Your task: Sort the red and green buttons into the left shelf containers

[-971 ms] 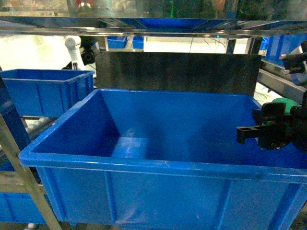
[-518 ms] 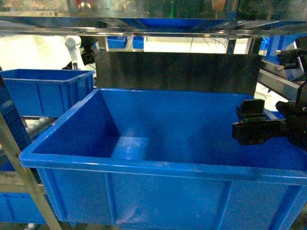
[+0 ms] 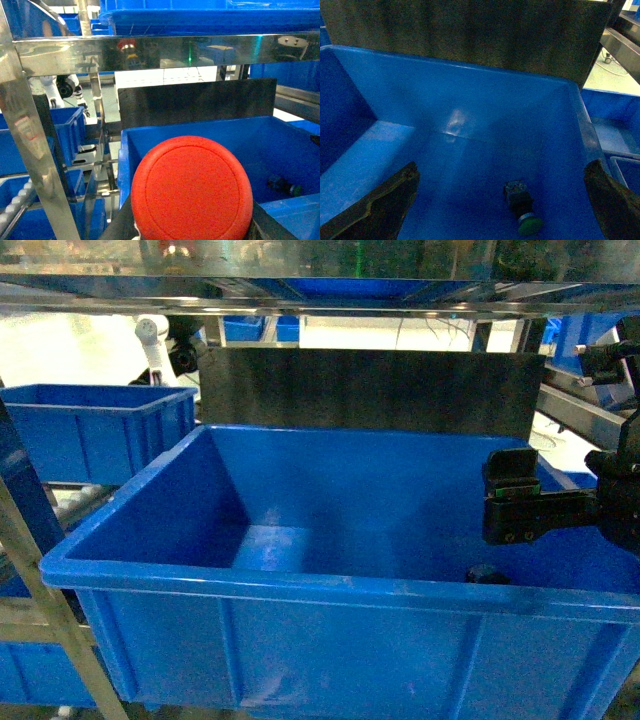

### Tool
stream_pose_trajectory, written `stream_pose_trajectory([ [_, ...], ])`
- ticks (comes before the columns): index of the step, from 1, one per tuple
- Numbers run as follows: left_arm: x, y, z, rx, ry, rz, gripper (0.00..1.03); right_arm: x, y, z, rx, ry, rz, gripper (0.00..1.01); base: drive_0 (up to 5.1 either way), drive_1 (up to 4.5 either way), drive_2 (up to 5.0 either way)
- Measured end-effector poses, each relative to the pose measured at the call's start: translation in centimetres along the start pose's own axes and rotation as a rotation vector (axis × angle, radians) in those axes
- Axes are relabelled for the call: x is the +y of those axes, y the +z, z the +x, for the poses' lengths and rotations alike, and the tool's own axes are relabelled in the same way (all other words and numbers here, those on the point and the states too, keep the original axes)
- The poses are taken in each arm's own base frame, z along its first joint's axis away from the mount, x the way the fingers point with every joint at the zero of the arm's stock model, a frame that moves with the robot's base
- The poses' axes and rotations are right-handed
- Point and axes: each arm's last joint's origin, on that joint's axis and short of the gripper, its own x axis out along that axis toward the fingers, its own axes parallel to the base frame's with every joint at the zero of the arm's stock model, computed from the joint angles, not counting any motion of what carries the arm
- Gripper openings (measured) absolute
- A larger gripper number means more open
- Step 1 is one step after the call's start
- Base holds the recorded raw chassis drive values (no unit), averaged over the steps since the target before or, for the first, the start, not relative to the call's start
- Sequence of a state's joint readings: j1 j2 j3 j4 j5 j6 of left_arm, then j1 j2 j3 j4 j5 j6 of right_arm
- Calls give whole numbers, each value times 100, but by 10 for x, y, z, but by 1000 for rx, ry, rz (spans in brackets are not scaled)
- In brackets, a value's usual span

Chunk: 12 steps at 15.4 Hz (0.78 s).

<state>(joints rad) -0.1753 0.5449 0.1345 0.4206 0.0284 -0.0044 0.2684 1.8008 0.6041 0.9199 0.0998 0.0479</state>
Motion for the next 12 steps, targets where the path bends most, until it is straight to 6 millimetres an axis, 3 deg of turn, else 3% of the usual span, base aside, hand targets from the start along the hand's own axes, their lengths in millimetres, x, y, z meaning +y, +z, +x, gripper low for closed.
stream_pose_trajectory([
  [3, 0, 0, 0, 0, 0, 0, 24, -1, 1, -6, -10, -2, 2, 98, 0, 0, 0],
  [5, 0, 0, 0, 0, 1, 0, 24, -6, 14, -45, -41, 0, 17, 98, 0, 0, 0],
  [8, 0, 0, 0, 0, 0, 0, 24, -18, 16, -79, -53, -36, 21, 98, 0, 0, 0],
  [10, 0, 0, 0, 0, 0, 0, 24, -21, 14, -82, -42, -54, 9, 98, 0, 0, 0],
  [12, -13, 8, 22, -12, -119, 3, 24, -21, 14, -82, -41, -53, 3, 98, 0, 0, 0],
])
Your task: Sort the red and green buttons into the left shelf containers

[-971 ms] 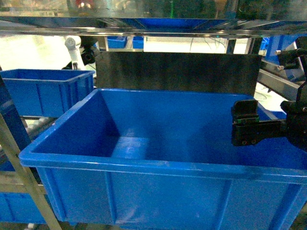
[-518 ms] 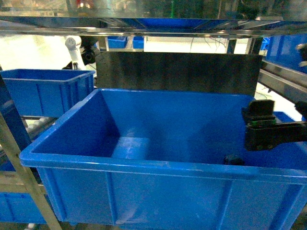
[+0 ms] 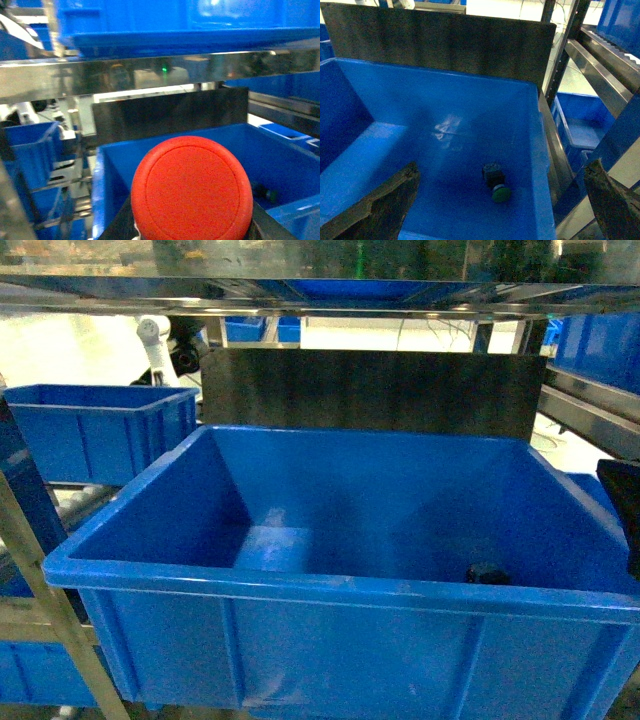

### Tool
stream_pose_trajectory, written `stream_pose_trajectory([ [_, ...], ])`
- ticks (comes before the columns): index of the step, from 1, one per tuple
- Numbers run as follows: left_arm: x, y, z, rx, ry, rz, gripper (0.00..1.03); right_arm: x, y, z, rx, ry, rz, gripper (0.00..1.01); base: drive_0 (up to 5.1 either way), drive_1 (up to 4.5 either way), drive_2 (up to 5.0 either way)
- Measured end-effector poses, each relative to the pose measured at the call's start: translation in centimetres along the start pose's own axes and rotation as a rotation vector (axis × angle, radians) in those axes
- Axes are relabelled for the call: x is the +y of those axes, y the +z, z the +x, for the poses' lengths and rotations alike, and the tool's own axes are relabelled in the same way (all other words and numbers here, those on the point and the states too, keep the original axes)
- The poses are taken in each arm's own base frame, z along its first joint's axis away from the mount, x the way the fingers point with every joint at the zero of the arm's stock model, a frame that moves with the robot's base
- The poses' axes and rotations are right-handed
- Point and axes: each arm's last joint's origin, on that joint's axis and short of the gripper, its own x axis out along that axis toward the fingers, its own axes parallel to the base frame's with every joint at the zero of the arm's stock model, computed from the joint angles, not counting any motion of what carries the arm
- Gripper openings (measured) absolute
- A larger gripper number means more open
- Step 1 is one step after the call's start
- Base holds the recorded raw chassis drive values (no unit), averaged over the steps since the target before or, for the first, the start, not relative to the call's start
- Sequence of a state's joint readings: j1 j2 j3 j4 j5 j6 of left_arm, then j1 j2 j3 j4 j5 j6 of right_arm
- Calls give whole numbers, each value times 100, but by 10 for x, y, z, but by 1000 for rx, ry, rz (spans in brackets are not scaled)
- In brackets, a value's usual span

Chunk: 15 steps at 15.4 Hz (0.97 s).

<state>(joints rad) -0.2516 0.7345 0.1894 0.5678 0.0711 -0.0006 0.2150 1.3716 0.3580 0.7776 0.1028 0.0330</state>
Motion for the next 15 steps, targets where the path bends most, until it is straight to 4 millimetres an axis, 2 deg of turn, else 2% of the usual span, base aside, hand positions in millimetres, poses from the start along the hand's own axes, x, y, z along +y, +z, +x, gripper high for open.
stream_pose_trajectory([
  [1, -12, -8, 31, 114, -101, -5, 24, 0, 0, 0, 0, 2, 0, 98, 0, 0, 0],
  [3, -29, -16, 57, 166, -153, 26, 24, 0, 0, 0, 0, 2, 0, 98, 0, 0, 0],
  [5, -34, -31, 77, 210, -134, 72, 24, 0, 0, 0, 0, 3, 0, 98, 0, 0, 0],
  [6, -34, -36, 78, 240, -134, 86, 24, 0, 0, 0, 0, 2, 0, 98, 0, 0, 0],
  [12, -34, -32, 77, 214, -132, 95, 24, 0, 0, 0, 0, 3, 0, 98, 0, 0, 0],
  [13, -35, -33, 82, 210, -131, 103, 24, 0, 0, 0, 0, 3, 0, 98, 0, 0, 0],
  [15, -38, -35, 107, 225, -135, 112, 24, 0, 0, 0, 1, 3, -1, 98, 0, 0, 0],
])
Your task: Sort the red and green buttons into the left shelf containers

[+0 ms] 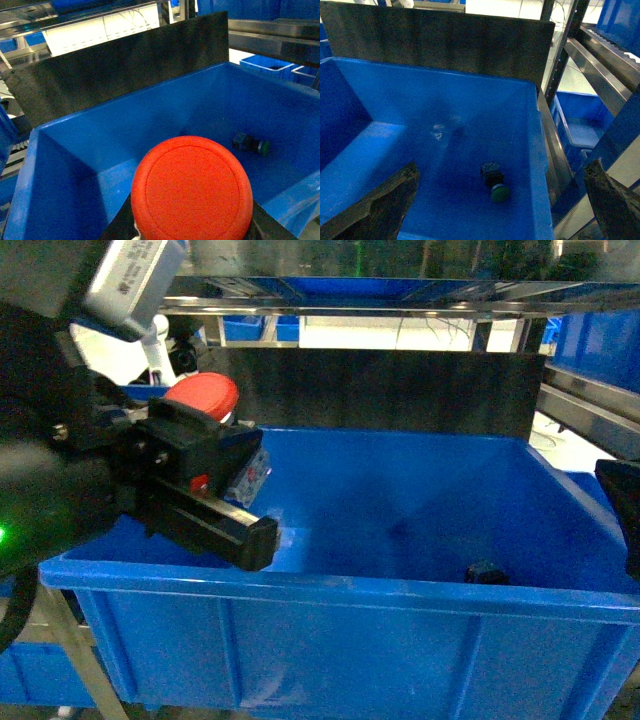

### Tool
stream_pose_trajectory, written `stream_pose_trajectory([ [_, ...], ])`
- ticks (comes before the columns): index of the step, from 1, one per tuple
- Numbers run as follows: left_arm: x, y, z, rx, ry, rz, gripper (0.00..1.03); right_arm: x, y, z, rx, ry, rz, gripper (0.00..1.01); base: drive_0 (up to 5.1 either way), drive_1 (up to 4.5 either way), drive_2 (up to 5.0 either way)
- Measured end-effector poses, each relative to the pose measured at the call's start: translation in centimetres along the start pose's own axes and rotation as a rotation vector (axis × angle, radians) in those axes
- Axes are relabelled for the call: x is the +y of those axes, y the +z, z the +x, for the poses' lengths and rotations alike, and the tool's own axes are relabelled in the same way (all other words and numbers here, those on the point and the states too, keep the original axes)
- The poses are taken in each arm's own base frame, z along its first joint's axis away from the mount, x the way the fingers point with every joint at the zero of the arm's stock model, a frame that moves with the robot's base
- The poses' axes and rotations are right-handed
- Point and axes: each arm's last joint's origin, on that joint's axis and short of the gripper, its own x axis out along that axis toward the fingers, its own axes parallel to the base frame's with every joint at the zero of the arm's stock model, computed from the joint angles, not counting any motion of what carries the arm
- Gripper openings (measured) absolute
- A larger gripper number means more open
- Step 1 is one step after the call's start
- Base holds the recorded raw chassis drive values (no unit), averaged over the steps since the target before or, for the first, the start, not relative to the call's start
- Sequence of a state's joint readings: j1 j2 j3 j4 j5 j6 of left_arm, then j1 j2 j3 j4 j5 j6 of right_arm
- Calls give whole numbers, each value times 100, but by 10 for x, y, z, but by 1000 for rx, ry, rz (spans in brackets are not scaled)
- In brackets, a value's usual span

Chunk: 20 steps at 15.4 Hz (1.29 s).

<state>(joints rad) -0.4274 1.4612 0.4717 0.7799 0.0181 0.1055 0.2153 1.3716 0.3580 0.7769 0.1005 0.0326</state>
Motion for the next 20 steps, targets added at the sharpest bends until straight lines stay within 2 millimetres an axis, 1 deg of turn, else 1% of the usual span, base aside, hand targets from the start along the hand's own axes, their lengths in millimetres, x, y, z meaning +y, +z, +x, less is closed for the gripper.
stream_pose_trajectory([
  [2, 1, 1, 22, 12, 11, 4, 24, 0, 0, 0, -1, 0, 0, 98, 0, 0, 0],
  [4, -2, -2, 40, 37, 13, 7, 24, 0, 0, 0, -1, 0, 0, 98, 0, 0, 0],
  [7, -2, -14, 68, 59, 30, 15, 24, 0, 0, 0, -1, 0, 0, 98, 0, 0, 0],
  [8, 2, -19, 74, 51, 54, 34, 24, 0, 0, 0, -1, 0, 0, 98, 0, 0, 0],
  [9, 8, -27, 79, 81, 76, 33, 24, 0, 0, 0, -1, 0, 0, 98, 0, 0, 0],
  [10, 14, -35, 83, 105, 94, 34, 24, 0, 0, 0, -1, 0, 0, 98, 0, 0, 0],
  [11, 17, -39, 85, 115, 102, 39, 24, 0, 0, 0, -1, 0, 0, 98, 0, 0, 0],
  [15, 31, -42, 86, 89, 109, 30, 24, 0, 0, 0, -1, 0, 0, 98, 0, 0, 0],
  [18, 33, -45, 86, 122, 86, 19, 24, 0, 0, 0, -1, 0, 0, 98, 0, 0, 0],
  [20, 31, -43, 88, 113, 63, 2, 25, 0, 0, 0, -1, 0, 0, 98, 0, 0, 0],
])
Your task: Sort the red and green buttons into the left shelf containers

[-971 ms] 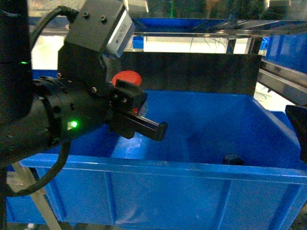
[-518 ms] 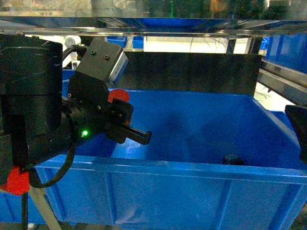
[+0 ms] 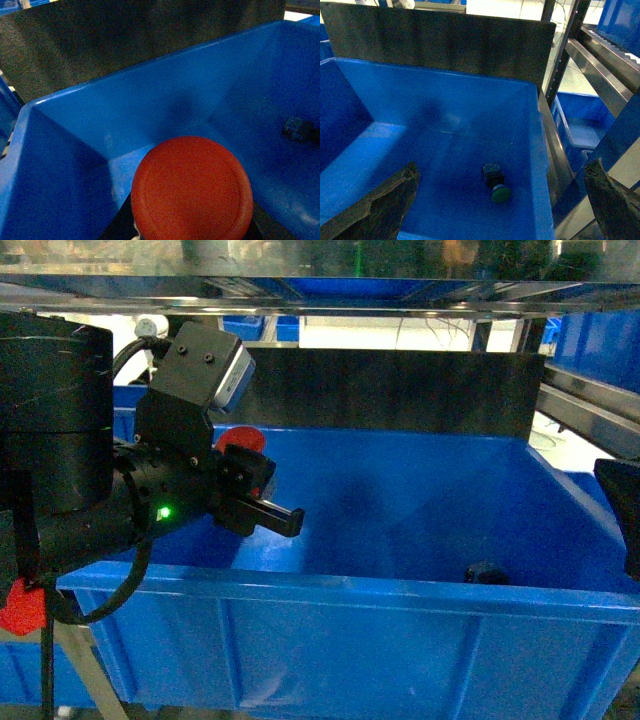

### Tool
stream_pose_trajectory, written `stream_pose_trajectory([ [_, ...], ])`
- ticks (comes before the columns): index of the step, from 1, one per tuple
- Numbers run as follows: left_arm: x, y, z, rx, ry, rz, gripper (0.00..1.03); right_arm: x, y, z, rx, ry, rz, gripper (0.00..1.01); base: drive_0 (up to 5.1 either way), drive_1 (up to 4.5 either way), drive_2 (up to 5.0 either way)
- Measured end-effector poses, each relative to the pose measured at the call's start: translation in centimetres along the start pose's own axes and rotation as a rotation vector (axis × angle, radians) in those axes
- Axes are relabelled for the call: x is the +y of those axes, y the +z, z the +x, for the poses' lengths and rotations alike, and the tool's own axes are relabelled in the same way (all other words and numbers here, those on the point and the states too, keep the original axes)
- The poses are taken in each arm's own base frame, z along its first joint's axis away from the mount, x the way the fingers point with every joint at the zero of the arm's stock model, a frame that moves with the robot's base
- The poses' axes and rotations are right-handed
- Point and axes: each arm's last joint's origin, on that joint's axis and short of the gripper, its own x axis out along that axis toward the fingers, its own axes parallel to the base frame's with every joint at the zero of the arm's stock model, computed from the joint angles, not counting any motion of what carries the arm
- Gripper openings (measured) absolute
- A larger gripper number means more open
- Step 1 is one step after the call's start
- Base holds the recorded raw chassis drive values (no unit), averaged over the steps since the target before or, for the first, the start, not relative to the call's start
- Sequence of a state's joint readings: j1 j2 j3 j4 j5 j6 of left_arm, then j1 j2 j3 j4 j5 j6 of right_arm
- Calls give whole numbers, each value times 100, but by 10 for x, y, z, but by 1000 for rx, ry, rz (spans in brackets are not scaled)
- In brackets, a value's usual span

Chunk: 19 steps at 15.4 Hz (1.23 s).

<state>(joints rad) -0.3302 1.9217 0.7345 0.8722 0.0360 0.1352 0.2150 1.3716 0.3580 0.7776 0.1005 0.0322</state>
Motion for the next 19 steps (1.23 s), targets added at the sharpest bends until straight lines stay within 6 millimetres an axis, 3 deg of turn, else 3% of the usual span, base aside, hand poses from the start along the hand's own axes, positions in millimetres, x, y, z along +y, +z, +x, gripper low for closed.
stream_pose_trajectory([
  [7, -1, 2, 0, -14, -1, -2, 94, 0, 0, 0, 0, 0, 0, 98, 0, 0, 0],
  [8, -1, 2, 0, -14, -1, -2, 99, 0, 0, 0, 0, 0, 0, 98, 0, 0, 0],
  [17, -1, 2, 0, -13, 0, -2, 98, 0, 0, 0, 0, 0, 0, 98, 0, 0, 0],
  [19, -9, 5, 4, -28, -49, 38, 98, 0, 0, 0, 0, 0, 0, 98, 0, 0, 0],
])
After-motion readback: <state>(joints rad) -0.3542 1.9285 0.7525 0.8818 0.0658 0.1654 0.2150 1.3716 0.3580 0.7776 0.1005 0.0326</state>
